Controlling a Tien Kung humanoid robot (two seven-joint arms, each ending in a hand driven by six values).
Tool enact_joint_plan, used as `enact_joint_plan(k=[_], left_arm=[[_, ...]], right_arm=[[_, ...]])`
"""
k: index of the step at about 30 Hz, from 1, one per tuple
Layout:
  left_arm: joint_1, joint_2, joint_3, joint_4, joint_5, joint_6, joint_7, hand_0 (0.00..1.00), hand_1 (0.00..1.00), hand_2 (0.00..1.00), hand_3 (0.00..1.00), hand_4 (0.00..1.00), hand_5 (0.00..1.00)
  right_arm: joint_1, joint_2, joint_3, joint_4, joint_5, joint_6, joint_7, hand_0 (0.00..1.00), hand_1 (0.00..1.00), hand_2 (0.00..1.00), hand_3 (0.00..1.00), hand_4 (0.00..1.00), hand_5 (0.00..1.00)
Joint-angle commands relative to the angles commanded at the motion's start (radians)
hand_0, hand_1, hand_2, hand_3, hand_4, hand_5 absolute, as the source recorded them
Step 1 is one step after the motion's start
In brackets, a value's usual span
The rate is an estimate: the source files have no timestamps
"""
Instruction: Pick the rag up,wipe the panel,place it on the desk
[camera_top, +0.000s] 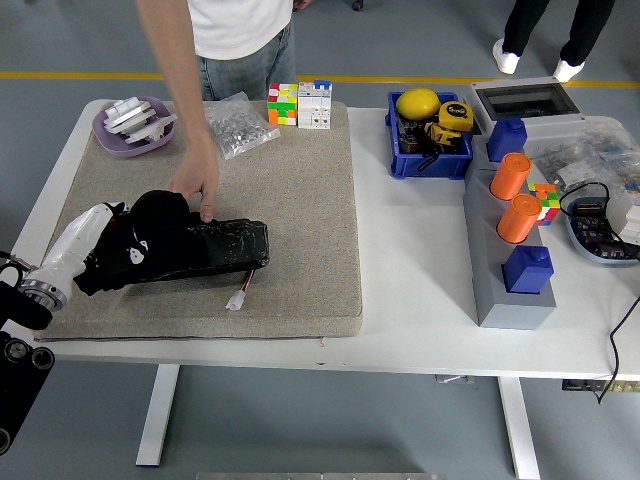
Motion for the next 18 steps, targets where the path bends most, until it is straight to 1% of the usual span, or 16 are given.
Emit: enact_joint_plan(k=[3,6,14,18], left_arm=[[-0.006,-0.007,0.027,-0.003,0.002,0.0,0.001,0.268,0.255,0.531,0.436,0.078,0.002],[-0.016,-0.009,0.055,-0.007,0.002,-0.001,0.003,0.267,0.255,0.522,0.431,0.073,0.002],[-0.054,0.002,0.143,-0.009,-0.017,-0.003,0.002,0.266,0.255,0.513,0.43,0.077,0.002],[-0.067,0.002,0.187,-0.007,-0.017,-0.007,0.004,0.266,0.256,0.513,0.43,0.073,0.002]], right_arm=[[0.0,-0.001,-0.001,0.0,0.0,0.001,0.0,0.757,0.661,0.669,0.609,0.998,0.469],[-0.001,-0.002,-0.011,0.0,0.009,0.001,-0.001,0.757,0.661,0.669,0.608,0.998,0.469],[0.003,-0.007,-0.016,0.0,0.013,-0.001,-0.001,0.757,0.66,0.669,0.609,0.998,0.469],[0.004,-0.007,-0.019,0.0,0.016,-0.001,-0.002,0.757,0.661,0.67,0.609,0.998,0.469]])
